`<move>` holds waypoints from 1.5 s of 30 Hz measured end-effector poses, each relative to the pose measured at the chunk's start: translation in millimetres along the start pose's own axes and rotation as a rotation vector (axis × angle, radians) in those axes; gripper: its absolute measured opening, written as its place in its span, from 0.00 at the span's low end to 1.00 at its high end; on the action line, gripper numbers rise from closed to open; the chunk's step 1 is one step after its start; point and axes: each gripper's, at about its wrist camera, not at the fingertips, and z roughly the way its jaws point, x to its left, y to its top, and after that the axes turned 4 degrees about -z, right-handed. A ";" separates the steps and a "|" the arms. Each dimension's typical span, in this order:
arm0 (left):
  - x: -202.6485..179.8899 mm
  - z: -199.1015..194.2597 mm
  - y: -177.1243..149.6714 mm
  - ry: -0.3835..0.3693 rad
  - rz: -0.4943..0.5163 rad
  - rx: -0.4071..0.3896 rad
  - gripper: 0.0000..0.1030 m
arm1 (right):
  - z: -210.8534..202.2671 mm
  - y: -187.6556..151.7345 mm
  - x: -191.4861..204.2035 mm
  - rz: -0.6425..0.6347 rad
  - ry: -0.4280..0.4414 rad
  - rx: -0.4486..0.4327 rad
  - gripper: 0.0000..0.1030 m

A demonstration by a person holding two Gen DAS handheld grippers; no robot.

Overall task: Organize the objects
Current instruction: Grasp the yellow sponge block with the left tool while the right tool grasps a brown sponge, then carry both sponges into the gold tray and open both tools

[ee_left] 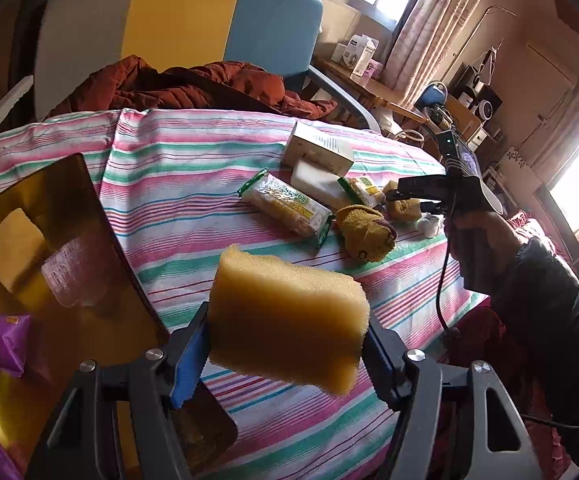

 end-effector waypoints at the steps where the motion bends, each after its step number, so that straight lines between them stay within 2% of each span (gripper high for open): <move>1: 1.0 -2.5 -0.9 0.004 -0.003 -0.007 0.67 | -3.3 -1.6 1.0 -0.012 -0.001 -0.004 0.53; 7: 6.6 -14.6 -7.4 0.011 -0.024 -0.023 0.67 | -59.2 -15.3 17.5 -0.076 0.068 -0.129 0.54; 12: 13.5 -36.7 -15.9 0.028 -0.041 -0.059 0.67 | -109.9 -28.9 45.5 -0.128 0.170 -0.221 0.54; 19: 48.8 -82.6 -30.5 0.091 -0.122 -0.143 0.68 | -152.3 -64.1 114.4 -0.264 0.339 -0.274 0.54; 26: 103.3 -128.1 -57.7 0.196 -0.249 -0.218 0.68 | -167.1 -116.8 198.6 -0.417 0.503 -0.234 0.54; 34: 159.9 -171.9 -87.4 0.287 -0.394 -0.302 0.68 | -160.1 -173.8 269.1 -0.543 0.615 -0.134 0.55; 40: 180.4 -186.7 -96.5 0.301 -0.444 -0.335 0.68 | -155.5 -207.3 299.0 -0.608 0.638 -0.089 0.55; 45: 193.4 -189.1 -100.4 0.311 -0.483 -0.345 0.68 | -152.4 -218.5 310.4 -0.636 0.617 -0.081 0.55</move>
